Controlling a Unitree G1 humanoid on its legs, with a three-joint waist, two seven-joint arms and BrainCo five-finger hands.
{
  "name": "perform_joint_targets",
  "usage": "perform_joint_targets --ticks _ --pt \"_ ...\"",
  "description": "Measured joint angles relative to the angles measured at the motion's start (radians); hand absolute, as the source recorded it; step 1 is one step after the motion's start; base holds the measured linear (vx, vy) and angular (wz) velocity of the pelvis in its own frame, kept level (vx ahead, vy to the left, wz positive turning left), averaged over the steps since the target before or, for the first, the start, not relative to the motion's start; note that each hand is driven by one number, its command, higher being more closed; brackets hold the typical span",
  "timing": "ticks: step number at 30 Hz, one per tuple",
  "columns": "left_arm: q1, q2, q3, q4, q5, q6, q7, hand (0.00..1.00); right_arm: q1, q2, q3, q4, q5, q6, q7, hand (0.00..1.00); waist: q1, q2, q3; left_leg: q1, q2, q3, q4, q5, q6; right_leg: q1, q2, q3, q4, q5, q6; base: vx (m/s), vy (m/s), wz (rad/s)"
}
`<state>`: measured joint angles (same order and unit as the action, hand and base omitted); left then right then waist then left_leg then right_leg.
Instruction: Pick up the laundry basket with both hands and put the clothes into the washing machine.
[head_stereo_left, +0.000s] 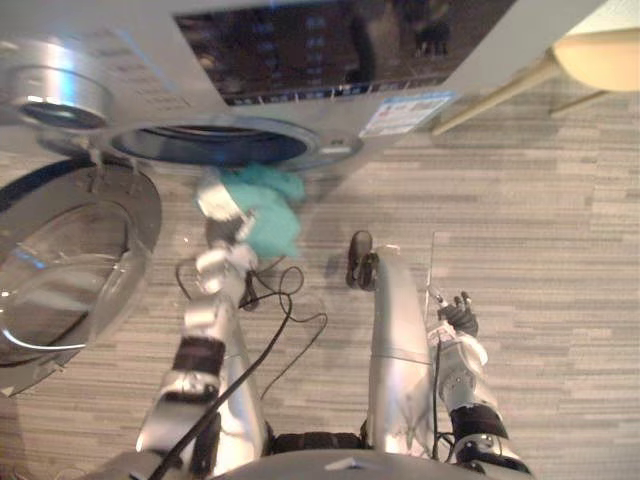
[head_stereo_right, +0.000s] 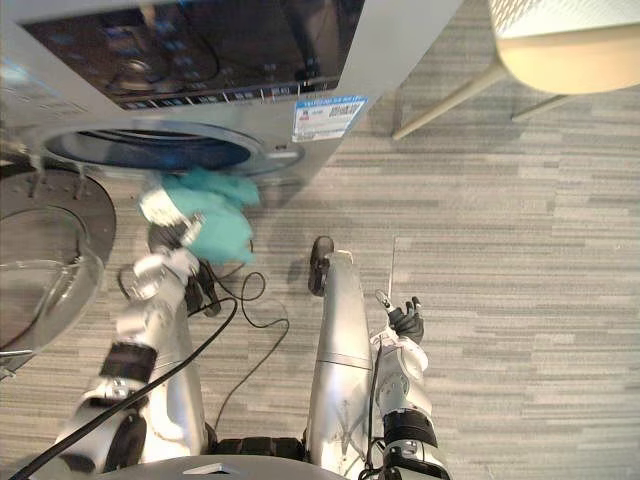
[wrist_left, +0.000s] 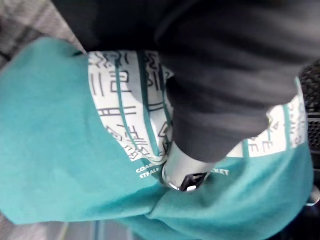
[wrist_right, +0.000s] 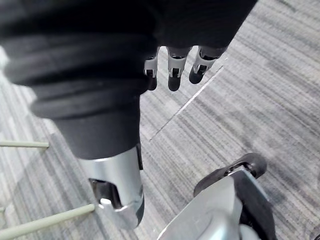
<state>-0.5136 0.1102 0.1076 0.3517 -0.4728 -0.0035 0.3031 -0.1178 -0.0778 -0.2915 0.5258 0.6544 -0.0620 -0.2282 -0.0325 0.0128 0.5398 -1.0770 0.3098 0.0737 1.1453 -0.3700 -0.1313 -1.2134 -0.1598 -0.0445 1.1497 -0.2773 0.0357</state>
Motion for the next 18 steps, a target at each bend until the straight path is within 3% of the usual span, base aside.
perform_joint_targets --ticks 3,9,13,18 --pt "-0.081 0.084 0.053 -0.010 -0.051 -0.011 0.036 1.00 0.006 0.001 -0.006 0.002 0.017 -0.003 0.000 0.00 -0.008 0.000 0.001 -0.056 0.017 -0.005 0.036 -0.012 0.002 -0.049 0.012 0.000 0.016 0.002 0.000 0.00 0.012 -0.15" --pt "-0.304 0.268 0.041 0.036 -0.094 -0.017 0.061 1.00 0.011 0.000 -0.018 0.030 0.055 -0.012 0.005 0.00 -0.017 -0.010 0.007 -0.145 0.023 -0.010 0.059 -0.012 0.003 -0.127 0.027 0.001 0.011 0.020 0.007 -0.01 0.010 -0.04" --pt "-0.550 0.383 -0.033 0.174 -0.149 -0.016 0.017 1.00 0.011 0.001 -0.018 0.064 0.087 -0.023 0.020 0.00 -0.026 -0.011 0.007 -0.195 0.033 -0.009 0.060 -0.012 0.006 -0.164 0.041 0.001 -0.022 0.051 0.009 -0.01 0.040 -0.14" --pt "-0.819 0.450 -0.170 0.233 -0.163 -0.012 -0.034 1.00 0.011 0.004 -0.016 0.083 0.107 -0.024 0.049 0.00 -0.041 -0.014 0.009 -0.220 0.037 -0.004 0.074 -0.017 0.016 -0.186 0.044 0.005 -0.033 0.069 0.012 0.00 0.047 -0.10"
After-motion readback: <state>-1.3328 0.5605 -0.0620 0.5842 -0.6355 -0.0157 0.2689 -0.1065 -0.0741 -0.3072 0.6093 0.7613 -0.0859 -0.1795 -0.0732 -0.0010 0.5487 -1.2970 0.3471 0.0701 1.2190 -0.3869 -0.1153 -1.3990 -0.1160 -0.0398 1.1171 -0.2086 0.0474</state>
